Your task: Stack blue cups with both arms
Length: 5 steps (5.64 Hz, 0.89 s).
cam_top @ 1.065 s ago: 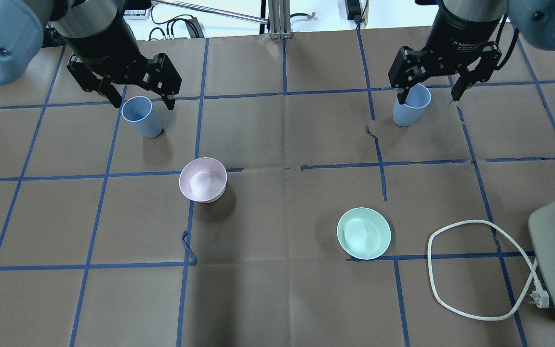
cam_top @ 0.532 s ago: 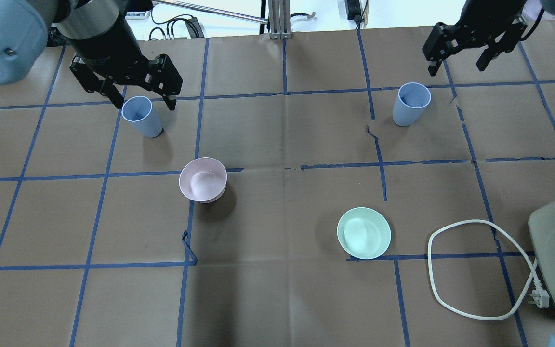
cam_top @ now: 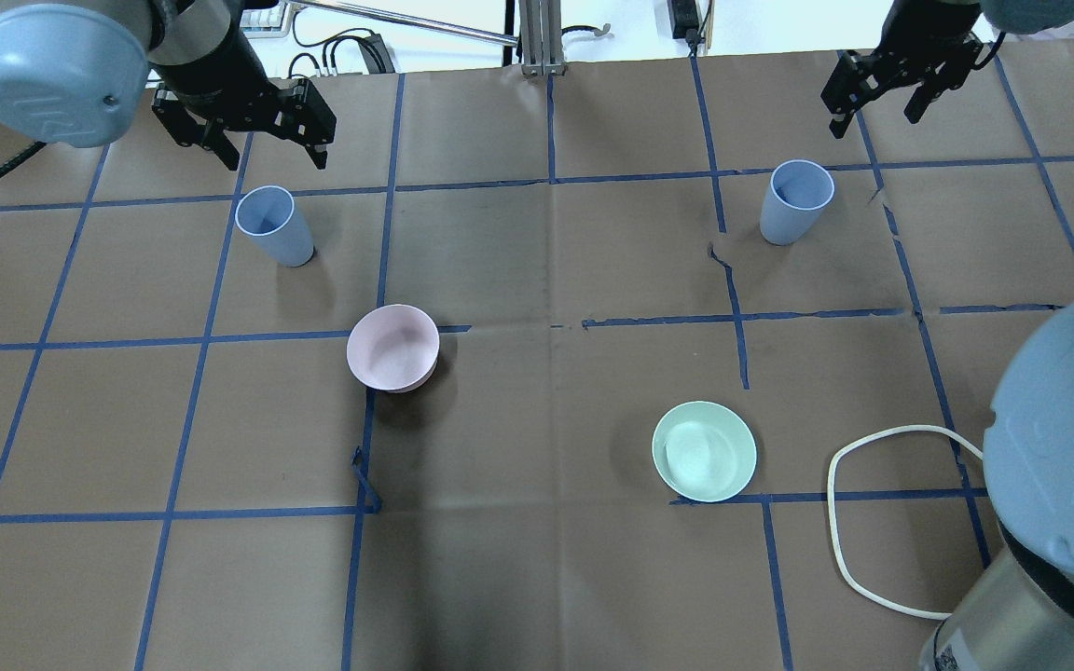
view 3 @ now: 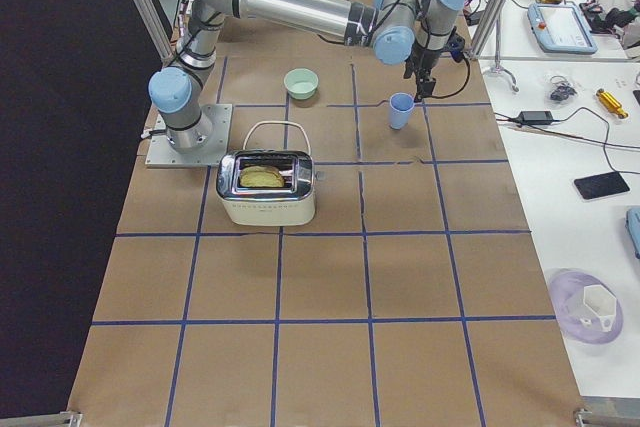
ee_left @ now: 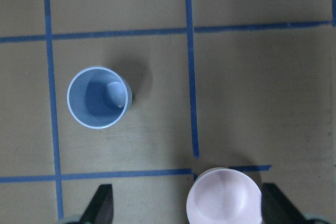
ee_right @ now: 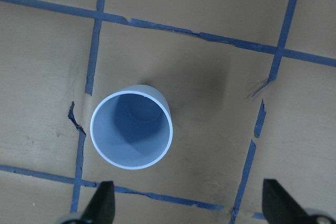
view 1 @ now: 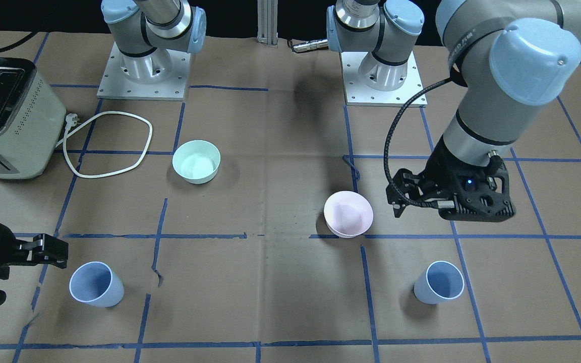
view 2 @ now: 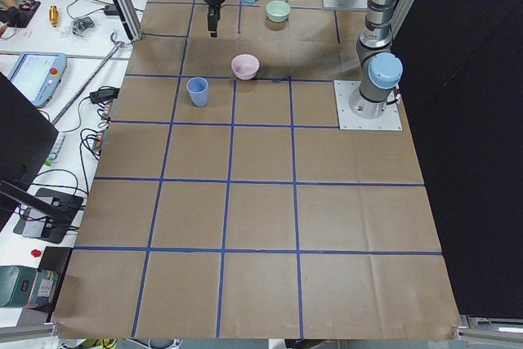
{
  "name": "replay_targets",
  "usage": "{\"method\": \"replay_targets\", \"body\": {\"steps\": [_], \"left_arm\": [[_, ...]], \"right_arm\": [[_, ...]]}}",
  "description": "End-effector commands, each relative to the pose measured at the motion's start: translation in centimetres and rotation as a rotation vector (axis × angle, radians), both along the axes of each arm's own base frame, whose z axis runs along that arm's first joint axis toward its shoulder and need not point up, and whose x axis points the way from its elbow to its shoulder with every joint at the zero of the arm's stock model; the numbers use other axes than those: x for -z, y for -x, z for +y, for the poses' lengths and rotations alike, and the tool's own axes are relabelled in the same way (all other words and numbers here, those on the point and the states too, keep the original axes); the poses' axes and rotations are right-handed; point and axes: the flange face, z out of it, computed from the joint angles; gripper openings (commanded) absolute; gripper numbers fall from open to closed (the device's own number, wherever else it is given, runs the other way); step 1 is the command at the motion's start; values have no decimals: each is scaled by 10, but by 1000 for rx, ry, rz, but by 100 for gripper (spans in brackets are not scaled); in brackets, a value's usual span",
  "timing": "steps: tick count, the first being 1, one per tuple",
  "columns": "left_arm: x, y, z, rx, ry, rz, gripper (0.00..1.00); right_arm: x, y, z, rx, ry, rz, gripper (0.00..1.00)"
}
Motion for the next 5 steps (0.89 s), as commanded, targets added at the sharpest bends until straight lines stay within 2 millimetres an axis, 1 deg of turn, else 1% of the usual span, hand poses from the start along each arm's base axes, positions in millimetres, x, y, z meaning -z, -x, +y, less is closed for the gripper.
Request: {"method": "replay_targets", "body": {"steps": [1, 2, 3, 4, 5], "left_arm": [[62, -22, -38, 10, 59, -7, 97], [102, -34, -44, -1, 60, -8, 97], [134, -36, -36, -5, 33, -13, 97], [142, -36, -36, -8, 29, -17, 97], [157, -37, -35, -14, 6, -16, 98]], "right_arm": [[63, 2, -7, 57, -1, -1, 100], [89, 0, -3, 87, -3, -5, 100], [109, -2, 6, 90, -16, -5, 100], [107, -3, 6, 102, -2, -8, 76], [104, -6, 6, 115, 1, -7, 22]]}}
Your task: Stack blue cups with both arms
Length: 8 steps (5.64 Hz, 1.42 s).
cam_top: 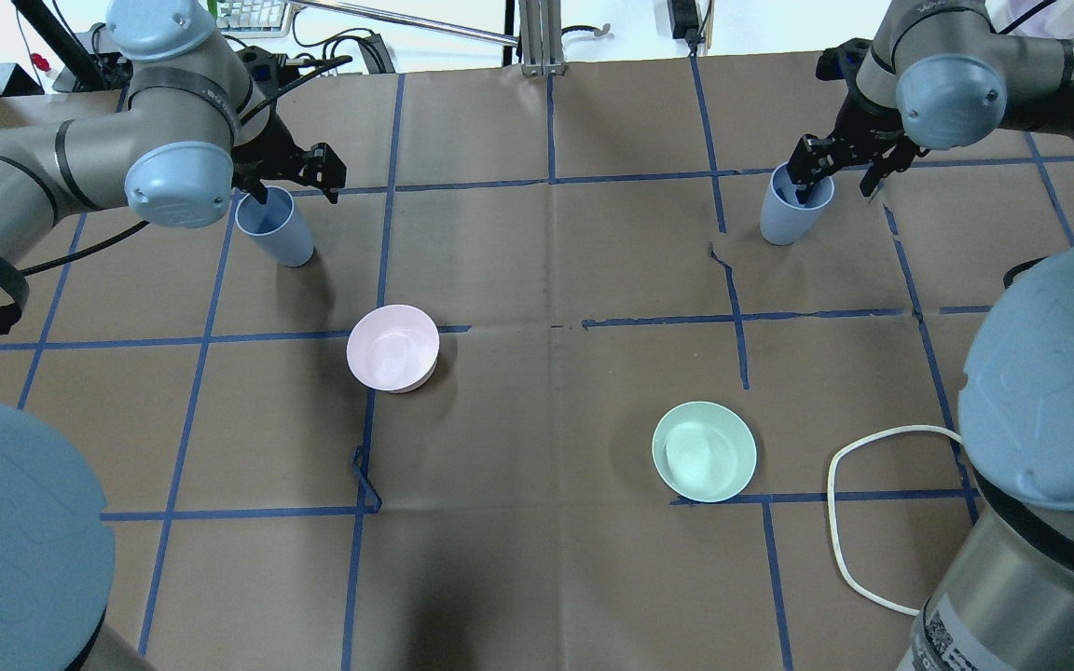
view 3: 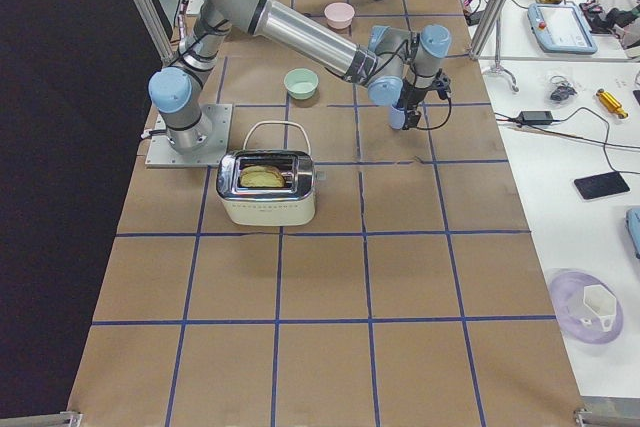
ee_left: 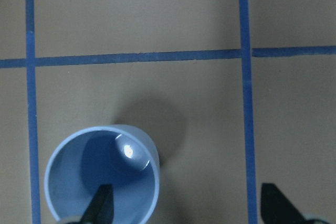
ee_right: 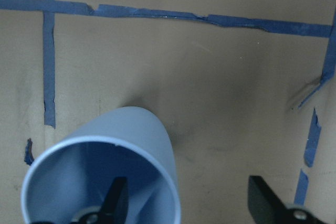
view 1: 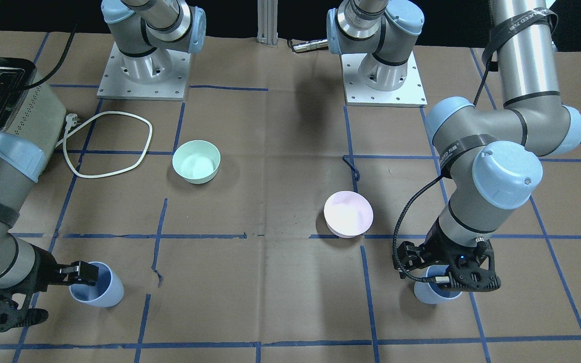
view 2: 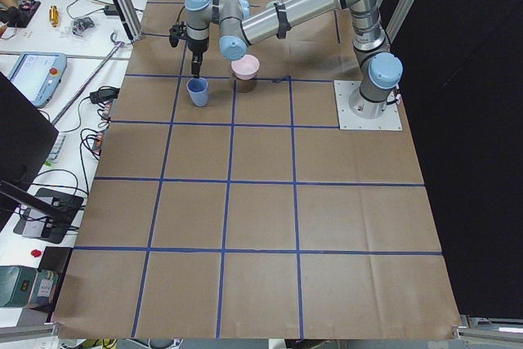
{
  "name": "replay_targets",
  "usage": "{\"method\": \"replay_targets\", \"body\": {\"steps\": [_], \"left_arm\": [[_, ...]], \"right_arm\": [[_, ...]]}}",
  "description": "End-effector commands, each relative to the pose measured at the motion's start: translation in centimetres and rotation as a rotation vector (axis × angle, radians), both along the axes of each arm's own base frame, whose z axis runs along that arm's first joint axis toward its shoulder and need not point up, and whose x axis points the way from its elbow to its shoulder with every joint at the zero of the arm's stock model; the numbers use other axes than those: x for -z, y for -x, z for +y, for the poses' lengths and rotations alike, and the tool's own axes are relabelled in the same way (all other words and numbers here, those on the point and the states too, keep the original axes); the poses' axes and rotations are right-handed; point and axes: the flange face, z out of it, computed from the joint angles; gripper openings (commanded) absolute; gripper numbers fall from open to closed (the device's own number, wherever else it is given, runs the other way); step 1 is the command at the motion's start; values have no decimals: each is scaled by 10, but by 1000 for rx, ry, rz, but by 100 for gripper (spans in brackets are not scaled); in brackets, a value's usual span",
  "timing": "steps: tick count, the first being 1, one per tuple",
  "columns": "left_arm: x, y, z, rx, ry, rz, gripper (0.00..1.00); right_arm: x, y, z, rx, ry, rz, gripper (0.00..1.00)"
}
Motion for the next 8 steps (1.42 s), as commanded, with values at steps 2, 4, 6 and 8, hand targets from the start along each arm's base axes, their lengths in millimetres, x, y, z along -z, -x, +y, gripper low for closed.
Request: {"method": "replay_targets", "body": {"steps": [2, 4, 6, 8], "left_arm": [[32, 0, -3, -6, -39, 3, 34], [27, -1, -6, -10, -28, 2, 3], [5, 11, -6, -17, -3, -25, 1], [-21, 129, -3, 4, 67, 0, 1]], "right_arm": [[-6, -4, 0, 10, 13, -1, 8], [-88, -9, -1, 11, 45, 5, 10], [-221, -18, 54, 11, -8, 3, 10], [-249, -23, 84, 10, -24, 5, 9]]}}
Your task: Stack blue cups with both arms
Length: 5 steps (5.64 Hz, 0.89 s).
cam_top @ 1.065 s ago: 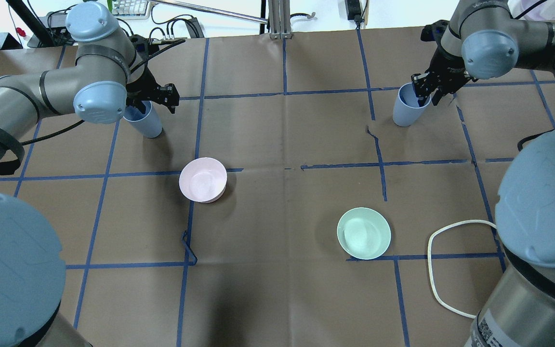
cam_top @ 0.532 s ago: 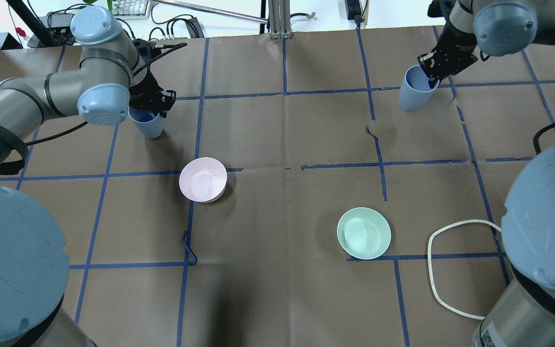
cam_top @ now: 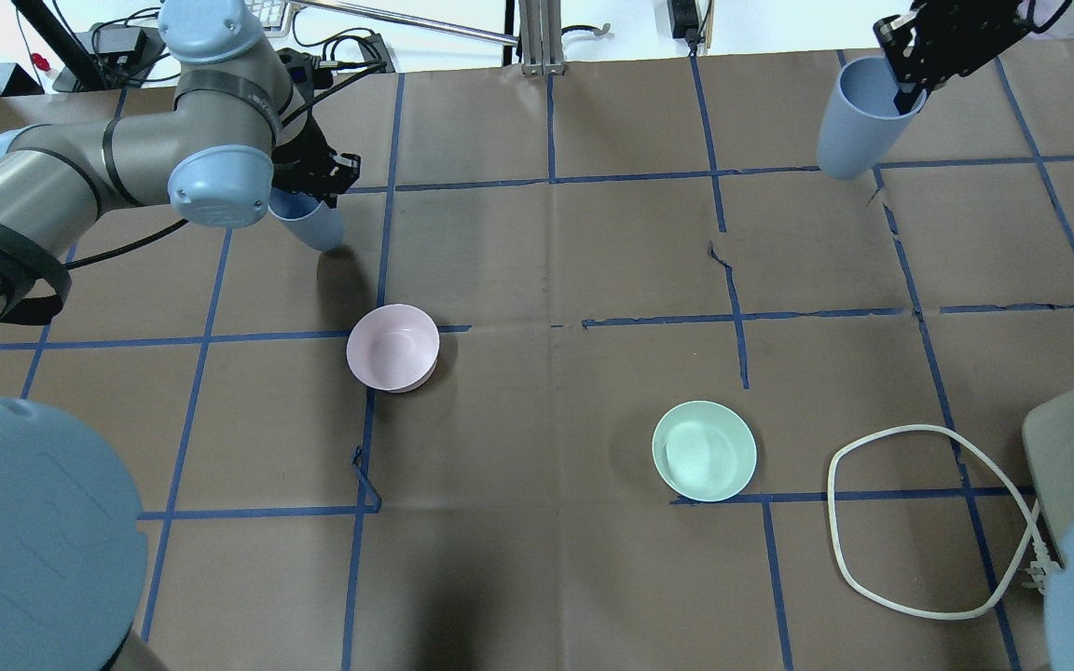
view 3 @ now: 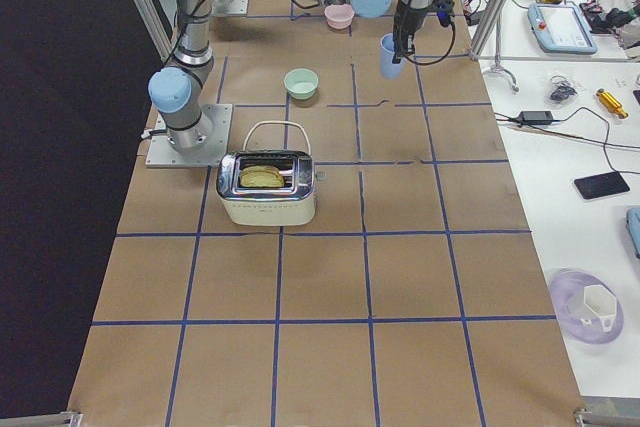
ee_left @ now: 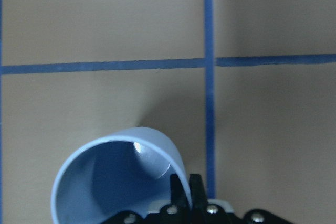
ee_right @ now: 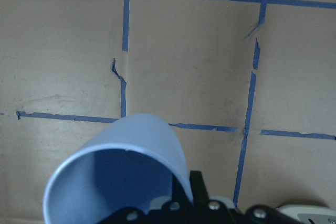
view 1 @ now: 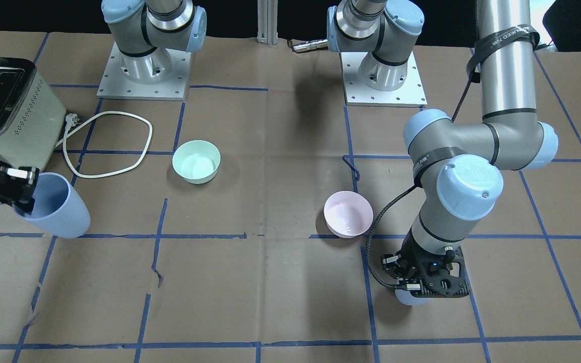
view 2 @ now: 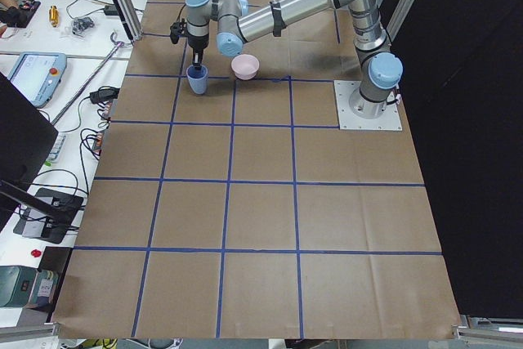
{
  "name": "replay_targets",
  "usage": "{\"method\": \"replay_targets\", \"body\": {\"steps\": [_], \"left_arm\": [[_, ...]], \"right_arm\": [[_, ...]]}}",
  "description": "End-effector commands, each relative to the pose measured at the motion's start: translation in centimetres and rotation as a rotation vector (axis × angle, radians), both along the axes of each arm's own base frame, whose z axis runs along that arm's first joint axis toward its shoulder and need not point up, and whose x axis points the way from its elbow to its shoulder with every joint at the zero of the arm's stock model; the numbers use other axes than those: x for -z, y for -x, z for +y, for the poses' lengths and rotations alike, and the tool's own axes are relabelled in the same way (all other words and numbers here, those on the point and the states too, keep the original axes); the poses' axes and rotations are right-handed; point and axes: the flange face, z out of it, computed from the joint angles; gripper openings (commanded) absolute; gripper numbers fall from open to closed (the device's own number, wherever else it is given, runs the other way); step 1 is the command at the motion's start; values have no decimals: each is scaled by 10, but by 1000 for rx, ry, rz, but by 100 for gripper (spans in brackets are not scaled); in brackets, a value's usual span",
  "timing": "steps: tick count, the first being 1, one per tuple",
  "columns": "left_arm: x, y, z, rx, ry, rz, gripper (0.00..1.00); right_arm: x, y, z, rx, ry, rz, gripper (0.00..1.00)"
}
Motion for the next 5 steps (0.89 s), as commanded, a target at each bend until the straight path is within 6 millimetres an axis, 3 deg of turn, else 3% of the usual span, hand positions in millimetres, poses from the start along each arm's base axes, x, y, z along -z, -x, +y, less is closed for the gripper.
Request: {"method": "replay_targets", "body": {"steps": [1, 2, 3, 4, 5], "left_arm": [[-10, 112, -6, -31, 63, 54, 2], [-2, 185, -6, 19, 76, 67, 2], [21, 240, 12, 98, 54, 62, 2], [29, 246, 16, 110, 45, 63, 3], [31, 244, 21, 110, 30, 54, 22]], "right_arm": [[-4, -3, 10, 0, -17, -10, 9], [1, -3, 12, 1, -27, -14, 9], [4, -3, 12, 1, -33, -16, 9], [5, -2, 11, 2, -34, -18, 9], [5, -3, 11, 1, -34, -18, 9]]}}
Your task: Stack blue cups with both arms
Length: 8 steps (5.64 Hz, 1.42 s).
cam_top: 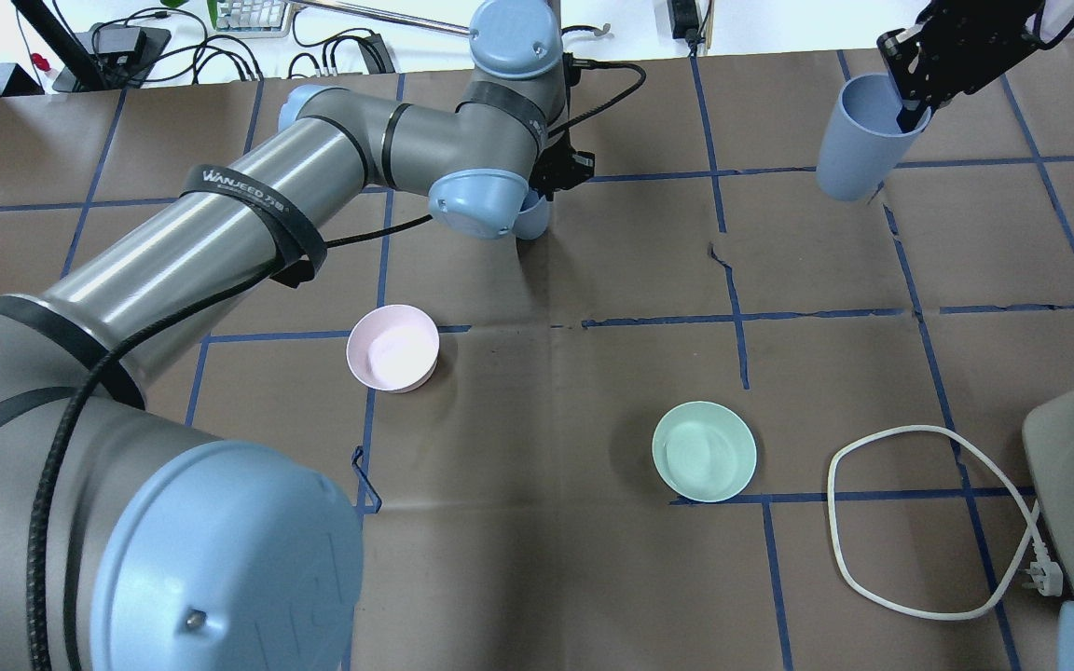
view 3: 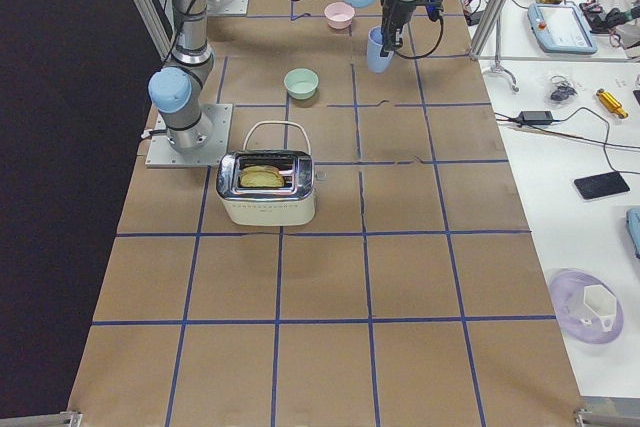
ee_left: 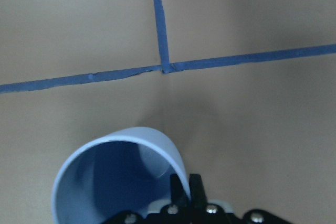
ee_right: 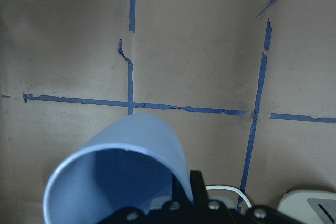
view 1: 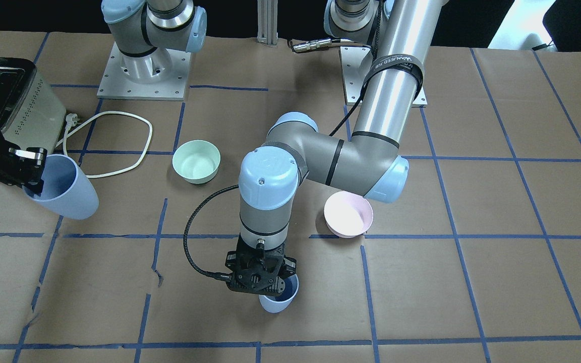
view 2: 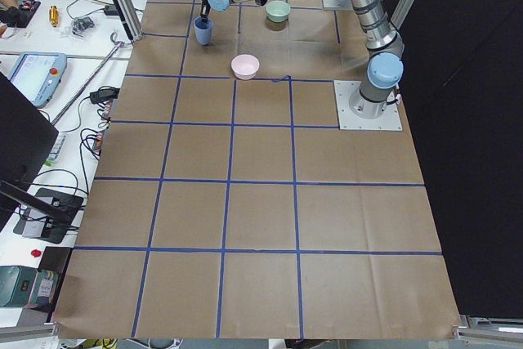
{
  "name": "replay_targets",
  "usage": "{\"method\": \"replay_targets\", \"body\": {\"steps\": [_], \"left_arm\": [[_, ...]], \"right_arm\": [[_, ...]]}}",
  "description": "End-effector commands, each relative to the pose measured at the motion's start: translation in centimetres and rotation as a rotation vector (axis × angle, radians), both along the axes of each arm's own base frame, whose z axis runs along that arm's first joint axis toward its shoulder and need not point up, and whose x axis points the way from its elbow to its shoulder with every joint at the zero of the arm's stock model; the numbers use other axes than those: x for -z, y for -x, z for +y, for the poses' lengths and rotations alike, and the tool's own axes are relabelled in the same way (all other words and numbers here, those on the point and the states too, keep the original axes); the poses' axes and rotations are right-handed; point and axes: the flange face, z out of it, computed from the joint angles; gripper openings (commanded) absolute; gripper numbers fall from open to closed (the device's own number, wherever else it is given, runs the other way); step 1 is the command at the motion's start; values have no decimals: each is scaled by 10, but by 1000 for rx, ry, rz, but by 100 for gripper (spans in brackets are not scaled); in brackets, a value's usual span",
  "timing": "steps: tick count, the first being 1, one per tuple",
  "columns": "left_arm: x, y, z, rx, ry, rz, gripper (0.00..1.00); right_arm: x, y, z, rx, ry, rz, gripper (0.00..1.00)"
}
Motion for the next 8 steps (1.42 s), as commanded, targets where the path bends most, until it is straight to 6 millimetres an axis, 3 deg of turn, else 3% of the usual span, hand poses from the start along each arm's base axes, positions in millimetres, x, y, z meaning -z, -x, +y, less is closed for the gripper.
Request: {"method": "replay_targets", "body": {"steps": [1, 2, 3, 4, 5, 6, 7, 8], "left_arm": [[10, 2, 7, 17, -18, -24, 98], [-5, 1, 9, 15, -3, -18, 99], [-57, -7, 16, 8, 16, -6, 99], [-137, -41, 42, -25, -12, -15, 99], [-195, -96, 56, -85, -9, -13, 99], [-218, -126, 71, -106, -48, -15, 99], [-222, -140, 97, -116, -135, -42, 99], [-226, -168, 103, -111, -141, -42, 99]], "right_arm": [[1, 0, 0, -1, 0, 0, 9], [1, 0, 0, -1, -1, -1, 9], [1, 0, -1, -1, 2, 0, 9], [0, 0, -2, 0, 7, -1, 9], [-6, -4, -1, 48, 17, 6, 8], [-12, -48, -1, 33, 52, 19, 8], [-12, -92, 1, 74, 81, 28, 8], [1, -131, -4, 118, 88, 22, 8]]}}
